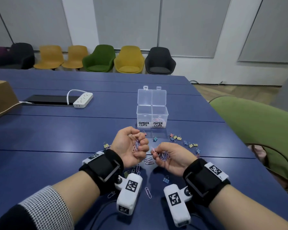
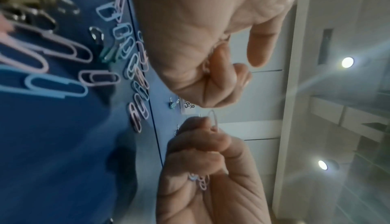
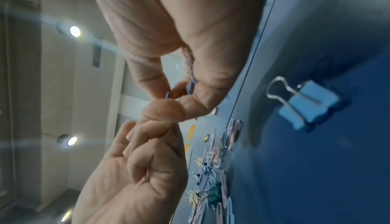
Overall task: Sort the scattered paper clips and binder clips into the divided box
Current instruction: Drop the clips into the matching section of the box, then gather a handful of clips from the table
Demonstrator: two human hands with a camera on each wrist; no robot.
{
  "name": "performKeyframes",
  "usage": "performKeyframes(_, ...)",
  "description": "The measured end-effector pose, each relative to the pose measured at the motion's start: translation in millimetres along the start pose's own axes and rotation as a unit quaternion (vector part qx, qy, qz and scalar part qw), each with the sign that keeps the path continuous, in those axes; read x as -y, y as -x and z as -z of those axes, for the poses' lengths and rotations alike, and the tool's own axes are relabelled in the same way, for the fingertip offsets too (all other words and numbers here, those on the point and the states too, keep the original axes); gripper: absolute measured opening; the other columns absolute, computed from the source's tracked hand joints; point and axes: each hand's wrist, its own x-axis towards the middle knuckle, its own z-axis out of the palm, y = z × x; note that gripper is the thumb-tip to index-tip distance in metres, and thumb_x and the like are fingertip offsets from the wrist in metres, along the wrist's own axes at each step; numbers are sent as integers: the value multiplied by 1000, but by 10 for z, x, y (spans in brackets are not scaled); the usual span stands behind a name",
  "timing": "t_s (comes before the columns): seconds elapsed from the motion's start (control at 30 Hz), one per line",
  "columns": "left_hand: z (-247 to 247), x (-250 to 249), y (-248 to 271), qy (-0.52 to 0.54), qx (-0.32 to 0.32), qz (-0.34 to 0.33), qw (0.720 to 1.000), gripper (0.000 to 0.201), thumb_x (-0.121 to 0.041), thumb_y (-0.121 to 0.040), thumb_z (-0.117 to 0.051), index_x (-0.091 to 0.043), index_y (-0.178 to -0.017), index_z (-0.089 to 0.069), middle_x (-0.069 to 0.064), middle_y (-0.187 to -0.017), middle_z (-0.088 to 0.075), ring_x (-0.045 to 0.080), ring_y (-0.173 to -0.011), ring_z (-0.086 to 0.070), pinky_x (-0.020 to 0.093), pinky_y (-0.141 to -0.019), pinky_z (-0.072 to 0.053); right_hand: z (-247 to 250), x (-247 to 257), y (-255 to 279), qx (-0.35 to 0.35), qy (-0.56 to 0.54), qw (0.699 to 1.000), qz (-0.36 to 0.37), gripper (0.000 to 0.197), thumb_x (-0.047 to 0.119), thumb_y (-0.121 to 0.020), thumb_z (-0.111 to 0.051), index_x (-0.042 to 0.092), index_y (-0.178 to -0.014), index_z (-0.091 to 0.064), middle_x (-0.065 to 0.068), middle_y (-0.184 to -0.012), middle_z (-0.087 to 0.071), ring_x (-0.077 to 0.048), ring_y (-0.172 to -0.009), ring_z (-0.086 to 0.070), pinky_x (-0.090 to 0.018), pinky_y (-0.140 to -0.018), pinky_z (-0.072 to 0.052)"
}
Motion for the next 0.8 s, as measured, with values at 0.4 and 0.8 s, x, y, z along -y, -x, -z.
performKeyframes(0.4,-61,-231,-266,-470,-115,140,864,34,-28,-94,-56,-19,-66,-39,-5,-51,-34,4,-35,-22,10,-32,-13,277,254,-33,67,105,991,-44,26,11,-90,-47,13,-65,-53,-3,-62,-49,-10,-44,-37,-18,-40,-27)
performKeyframes(0.8,-741,-846,-1214,-155,-195,-226,942,48,-51,-97,-36,-23,-59,-28,-2,-56,-20,13,-44,-15,21,-48,-12,306,548,-236,-31,379,924,25,48,43,-93,-50,23,-55,-31,4,-48,-27,-11,-40,-18,-15,-41,-14)
